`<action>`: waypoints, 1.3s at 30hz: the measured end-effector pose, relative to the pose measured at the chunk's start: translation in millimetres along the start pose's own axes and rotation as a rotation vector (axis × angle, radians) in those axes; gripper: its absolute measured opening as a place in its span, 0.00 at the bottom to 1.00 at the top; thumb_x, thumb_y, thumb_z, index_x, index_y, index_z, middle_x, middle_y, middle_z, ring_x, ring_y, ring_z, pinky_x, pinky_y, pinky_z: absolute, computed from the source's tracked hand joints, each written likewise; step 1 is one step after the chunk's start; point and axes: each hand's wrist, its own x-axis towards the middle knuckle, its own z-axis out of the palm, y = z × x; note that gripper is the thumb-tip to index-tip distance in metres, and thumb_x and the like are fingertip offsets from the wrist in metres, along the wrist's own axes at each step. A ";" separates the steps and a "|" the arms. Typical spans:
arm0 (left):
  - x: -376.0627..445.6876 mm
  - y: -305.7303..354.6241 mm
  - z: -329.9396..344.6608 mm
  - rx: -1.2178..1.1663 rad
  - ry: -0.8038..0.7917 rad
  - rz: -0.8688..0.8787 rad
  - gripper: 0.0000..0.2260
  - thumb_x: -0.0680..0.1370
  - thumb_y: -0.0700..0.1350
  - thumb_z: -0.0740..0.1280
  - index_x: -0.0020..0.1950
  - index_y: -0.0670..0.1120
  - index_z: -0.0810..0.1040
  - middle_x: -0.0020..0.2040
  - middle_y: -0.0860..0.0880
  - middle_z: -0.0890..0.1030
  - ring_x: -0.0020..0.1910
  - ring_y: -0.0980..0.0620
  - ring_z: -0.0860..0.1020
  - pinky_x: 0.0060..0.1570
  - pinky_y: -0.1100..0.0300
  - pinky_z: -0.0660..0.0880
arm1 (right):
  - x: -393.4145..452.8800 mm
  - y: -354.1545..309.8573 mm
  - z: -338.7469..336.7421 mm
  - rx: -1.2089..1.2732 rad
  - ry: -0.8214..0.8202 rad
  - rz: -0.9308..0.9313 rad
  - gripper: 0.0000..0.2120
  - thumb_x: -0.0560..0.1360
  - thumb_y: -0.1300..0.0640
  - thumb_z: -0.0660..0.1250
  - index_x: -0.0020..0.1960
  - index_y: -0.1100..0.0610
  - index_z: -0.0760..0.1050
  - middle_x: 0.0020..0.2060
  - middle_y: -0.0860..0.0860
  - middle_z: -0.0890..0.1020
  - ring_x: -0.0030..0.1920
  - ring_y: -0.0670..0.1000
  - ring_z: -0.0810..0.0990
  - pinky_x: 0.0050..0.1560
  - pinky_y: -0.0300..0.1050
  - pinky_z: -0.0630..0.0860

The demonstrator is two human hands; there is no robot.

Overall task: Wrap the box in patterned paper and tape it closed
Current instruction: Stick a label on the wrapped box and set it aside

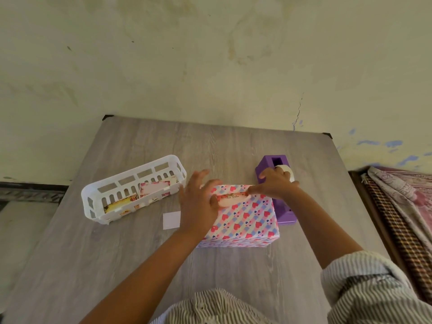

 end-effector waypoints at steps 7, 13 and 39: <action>33.0 16.5 -10.5 0.512 -0.626 0.462 0.24 0.80 0.54 0.58 0.74 0.62 0.56 0.78 0.51 0.43 0.75 0.47 0.36 0.70 0.36 0.36 | -6.1 -0.3 15.0 0.172 0.012 0.147 0.40 0.66 0.33 0.68 0.70 0.54 0.62 0.71 0.56 0.61 0.71 0.62 0.58 0.70 0.63 0.55; 28.4 -2.0 -4.6 0.555 -0.612 0.542 0.27 0.76 0.60 0.39 0.76 0.61 0.45 0.78 0.50 0.39 0.75 0.47 0.36 0.69 0.36 0.37 | -29.6 -0.1 31.3 0.281 0.064 0.273 0.42 0.69 0.34 0.64 0.73 0.56 0.57 0.74 0.56 0.56 0.74 0.61 0.51 0.72 0.63 0.52; 16.9 -10.2 8.2 0.480 -0.503 0.491 0.29 0.74 0.63 0.34 0.75 0.63 0.50 0.78 0.51 0.52 0.76 0.46 0.51 0.68 0.36 0.37 | -56.6 -0.5 51.8 0.448 0.130 0.380 0.42 0.69 0.38 0.68 0.74 0.55 0.55 0.74 0.54 0.55 0.74 0.58 0.52 0.72 0.59 0.52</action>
